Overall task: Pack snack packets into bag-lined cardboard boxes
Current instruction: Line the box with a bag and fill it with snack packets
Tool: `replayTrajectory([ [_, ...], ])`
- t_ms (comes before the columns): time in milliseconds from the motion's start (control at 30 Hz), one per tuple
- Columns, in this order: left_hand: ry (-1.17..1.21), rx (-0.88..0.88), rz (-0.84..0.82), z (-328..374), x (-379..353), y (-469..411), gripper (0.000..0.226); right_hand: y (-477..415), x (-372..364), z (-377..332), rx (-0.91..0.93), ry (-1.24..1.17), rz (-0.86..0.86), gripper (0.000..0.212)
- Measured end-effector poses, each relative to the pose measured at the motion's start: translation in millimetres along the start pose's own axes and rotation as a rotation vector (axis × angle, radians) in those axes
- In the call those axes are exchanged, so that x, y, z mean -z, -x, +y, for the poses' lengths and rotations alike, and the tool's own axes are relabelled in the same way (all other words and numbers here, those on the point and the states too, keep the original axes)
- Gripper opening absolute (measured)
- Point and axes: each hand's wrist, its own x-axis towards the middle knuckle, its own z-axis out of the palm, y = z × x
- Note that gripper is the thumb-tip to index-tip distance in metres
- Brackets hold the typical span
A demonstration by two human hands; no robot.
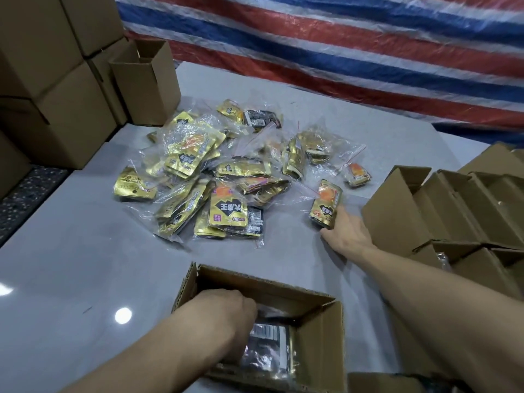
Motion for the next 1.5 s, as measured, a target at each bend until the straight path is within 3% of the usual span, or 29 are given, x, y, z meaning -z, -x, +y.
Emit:
replayTrajectory([
  [200, 0.056, -0.026, 0.112, -3, 2, 14, 0.012, 7, 17, -3, 0.103, 0.049, 0.010, 0.026],
  [367, 0.030, -0.049, 0.185, -2, 3, 26, 0.029, 14, 38, -3, 0.113, 0.128, 0.028, 0.008],
  [500, 0.024, -0.047, 0.204, 0, 3, 34, 0.039, 17, 46, -3, 0.113, 0.005, -0.030, 0.031],
  [900, 0.081, -0.035, 0.188, -5, 5, 47, 0.041, 32, 51, -17, 0.211, -0.141, -0.511, 0.051],
  [1100, 0.117, -0.038, 0.189, -5, 10, 51, 0.039, 33, 66, -17, 0.171, -0.356, -0.637, 0.042],
  [1233, 0.163, -0.075, 0.203, -3, 18, 57, 0.032, 31, 86, -19, 0.185, -0.395, -0.578, 0.022],
  [1333, 0.189, -0.090, 0.240, -2, 26, 65, 0.028, 29, 109, -22, 0.225, -0.487, -0.438, 0.017],
  [1500, 0.340, -0.100, 0.484, -2, 47, 70, 0.025, 36, 146, -26, 0.263, -0.578, -0.284, 0.019],
])
